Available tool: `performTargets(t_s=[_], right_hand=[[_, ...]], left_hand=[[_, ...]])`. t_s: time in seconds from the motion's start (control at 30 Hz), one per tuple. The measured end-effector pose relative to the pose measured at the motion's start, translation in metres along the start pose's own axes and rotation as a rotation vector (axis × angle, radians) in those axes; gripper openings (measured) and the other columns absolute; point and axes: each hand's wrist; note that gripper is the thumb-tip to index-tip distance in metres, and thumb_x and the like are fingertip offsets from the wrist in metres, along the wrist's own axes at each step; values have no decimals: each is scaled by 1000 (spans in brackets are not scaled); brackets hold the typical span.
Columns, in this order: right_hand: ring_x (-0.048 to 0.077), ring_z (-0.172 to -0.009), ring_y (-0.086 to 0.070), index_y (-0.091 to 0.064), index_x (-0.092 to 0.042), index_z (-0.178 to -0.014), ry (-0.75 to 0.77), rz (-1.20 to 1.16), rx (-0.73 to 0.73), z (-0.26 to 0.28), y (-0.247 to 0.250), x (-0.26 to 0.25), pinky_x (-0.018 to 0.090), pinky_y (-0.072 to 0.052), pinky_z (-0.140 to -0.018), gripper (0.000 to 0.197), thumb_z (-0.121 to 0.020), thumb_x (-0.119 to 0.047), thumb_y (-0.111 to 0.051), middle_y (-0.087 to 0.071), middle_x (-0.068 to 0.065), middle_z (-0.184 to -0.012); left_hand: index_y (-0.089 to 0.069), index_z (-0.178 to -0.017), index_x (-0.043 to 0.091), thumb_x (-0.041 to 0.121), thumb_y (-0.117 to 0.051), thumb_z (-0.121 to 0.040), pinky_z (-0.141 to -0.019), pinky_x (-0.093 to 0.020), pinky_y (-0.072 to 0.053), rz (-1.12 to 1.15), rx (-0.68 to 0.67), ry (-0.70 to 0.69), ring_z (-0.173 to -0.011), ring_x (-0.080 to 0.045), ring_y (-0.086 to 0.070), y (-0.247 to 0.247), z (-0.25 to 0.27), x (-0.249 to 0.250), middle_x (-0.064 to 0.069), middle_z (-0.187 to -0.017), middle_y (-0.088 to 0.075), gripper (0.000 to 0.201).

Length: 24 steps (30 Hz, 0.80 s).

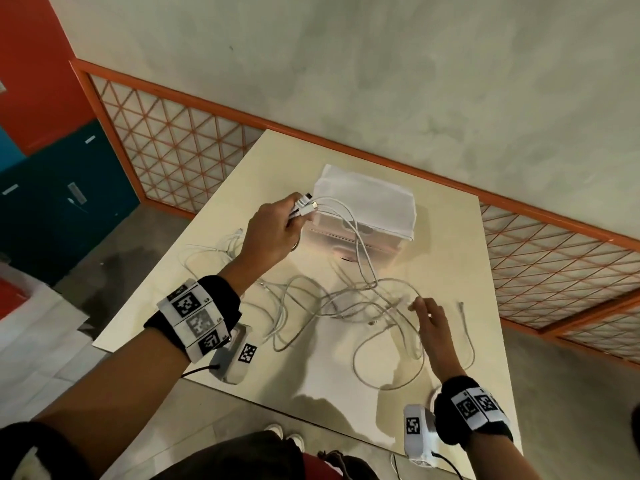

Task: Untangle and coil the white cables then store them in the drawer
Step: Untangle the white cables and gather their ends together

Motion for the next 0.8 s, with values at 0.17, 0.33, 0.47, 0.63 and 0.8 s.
performTargets(t_s=[0.17,0.33,0.47,0.63,0.8], right_hand=[[21,-57,-51,-67,-5,-88,-290,160,-42,-12,-2,30,26,-44,-53,28,-97,-10,-41,-56,6,-66],[33,-77,-62,-69,6,-106,-377,409,-72,-20,-2,35,39,-51,-83,26,-91,-5,-50,-67,20,-79],[33,-130,-32,-28,-13,-148,-54,437,-61,-20,-6,-17,46,-30,-105,78,-78,-3,-62,-29,19,-146],[7,-126,-43,-42,-15,-140,484,214,-306,-23,-34,-92,28,-34,-104,57,-88,-29,-62,-49,4,-138],[0,-69,-59,-61,-19,-80,333,24,-478,-33,-53,-84,26,-44,-78,27,-100,-15,-43,-65,-4,-73]], left_hand=[[-64,-92,12,39,-44,-86,-63,-39,-48,13,81,-4,-71,-36,-61,5,-5,-2,-10,-74,-68,35],[-65,-94,11,45,-38,-83,-63,-39,-49,31,73,-10,-66,-34,-58,11,-6,0,-10,-70,-65,45],[-65,-91,17,32,-42,-83,-55,-31,-39,5,-85,-77,-52,-21,-47,7,0,8,9,-53,-48,29],[-65,-104,12,26,-49,-84,-57,-36,-43,-8,-226,-182,-61,-35,-55,-13,2,21,-10,-62,-59,29],[-63,-95,11,15,-45,-86,-50,-24,-33,143,-83,-152,-47,-9,-46,-3,-7,31,7,-56,-48,21]])
Point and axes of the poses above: each hand's wrist, its own z-axis away from the middle knuckle, its own y-axis out of the back of the hand, x = y × z
